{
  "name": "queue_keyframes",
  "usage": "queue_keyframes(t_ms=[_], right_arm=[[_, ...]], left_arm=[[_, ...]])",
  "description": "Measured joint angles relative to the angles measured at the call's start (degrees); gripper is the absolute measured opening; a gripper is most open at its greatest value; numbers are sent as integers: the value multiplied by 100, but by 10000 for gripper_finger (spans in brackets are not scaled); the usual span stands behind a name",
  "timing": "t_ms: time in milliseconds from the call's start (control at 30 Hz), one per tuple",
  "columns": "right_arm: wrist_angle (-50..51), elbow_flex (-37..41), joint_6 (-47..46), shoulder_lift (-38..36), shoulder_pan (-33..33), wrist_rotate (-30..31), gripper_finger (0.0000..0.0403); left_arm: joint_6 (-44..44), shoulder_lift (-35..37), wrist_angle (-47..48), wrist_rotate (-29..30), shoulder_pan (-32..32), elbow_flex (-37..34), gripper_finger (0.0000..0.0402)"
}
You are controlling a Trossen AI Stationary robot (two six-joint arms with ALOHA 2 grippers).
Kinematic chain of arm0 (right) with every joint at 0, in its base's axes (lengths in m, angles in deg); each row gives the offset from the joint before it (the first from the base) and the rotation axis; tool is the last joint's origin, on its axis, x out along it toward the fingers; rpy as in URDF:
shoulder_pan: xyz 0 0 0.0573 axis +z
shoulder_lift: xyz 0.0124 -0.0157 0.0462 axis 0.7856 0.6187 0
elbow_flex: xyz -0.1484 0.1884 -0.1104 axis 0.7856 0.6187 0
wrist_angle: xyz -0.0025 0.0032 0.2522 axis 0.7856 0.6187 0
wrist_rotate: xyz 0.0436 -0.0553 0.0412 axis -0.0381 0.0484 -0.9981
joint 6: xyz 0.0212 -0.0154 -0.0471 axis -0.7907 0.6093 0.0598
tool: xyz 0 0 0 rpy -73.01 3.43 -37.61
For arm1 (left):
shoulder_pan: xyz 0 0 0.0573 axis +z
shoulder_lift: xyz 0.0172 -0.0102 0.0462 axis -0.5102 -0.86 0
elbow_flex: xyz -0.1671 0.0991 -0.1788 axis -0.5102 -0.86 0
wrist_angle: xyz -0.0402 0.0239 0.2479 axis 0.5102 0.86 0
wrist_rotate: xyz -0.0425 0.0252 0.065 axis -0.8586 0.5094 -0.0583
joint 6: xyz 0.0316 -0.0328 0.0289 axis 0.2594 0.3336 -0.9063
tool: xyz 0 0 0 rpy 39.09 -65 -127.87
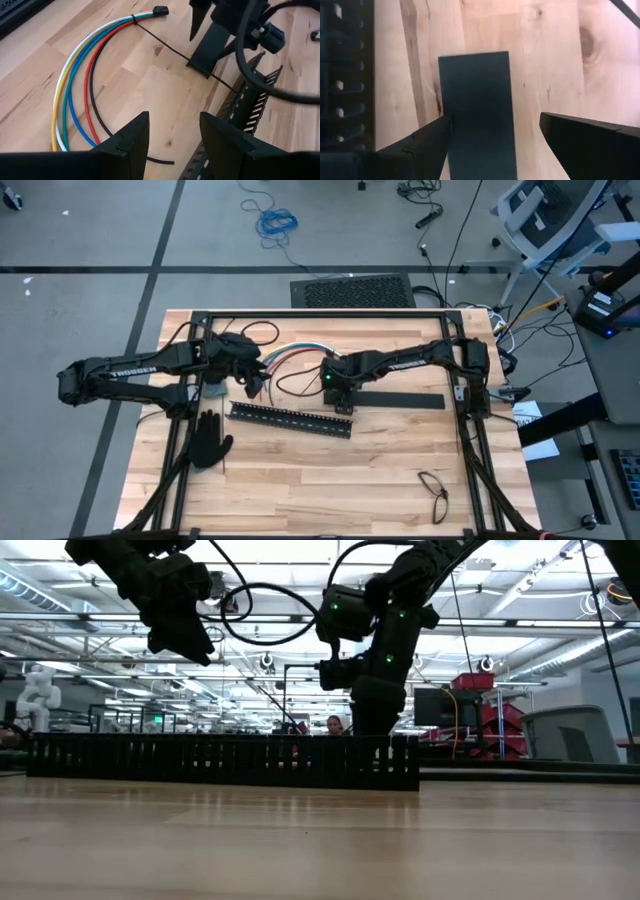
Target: Ziptie cables
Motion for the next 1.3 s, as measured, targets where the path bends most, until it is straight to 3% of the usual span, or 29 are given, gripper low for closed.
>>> queue_keyframes(t_ms=[467,1033,1300], right_arm=[[61,2,95,0,-50,-602,302],[-78,-4,394,321,-47,-466,302],[-87,-11,645,431,-28,-256,249]], left_arm=[[-2,0,23,2,0,0,169],[136,0,14,2,0,0,169],[146,0,17,2,-2,0,169]])
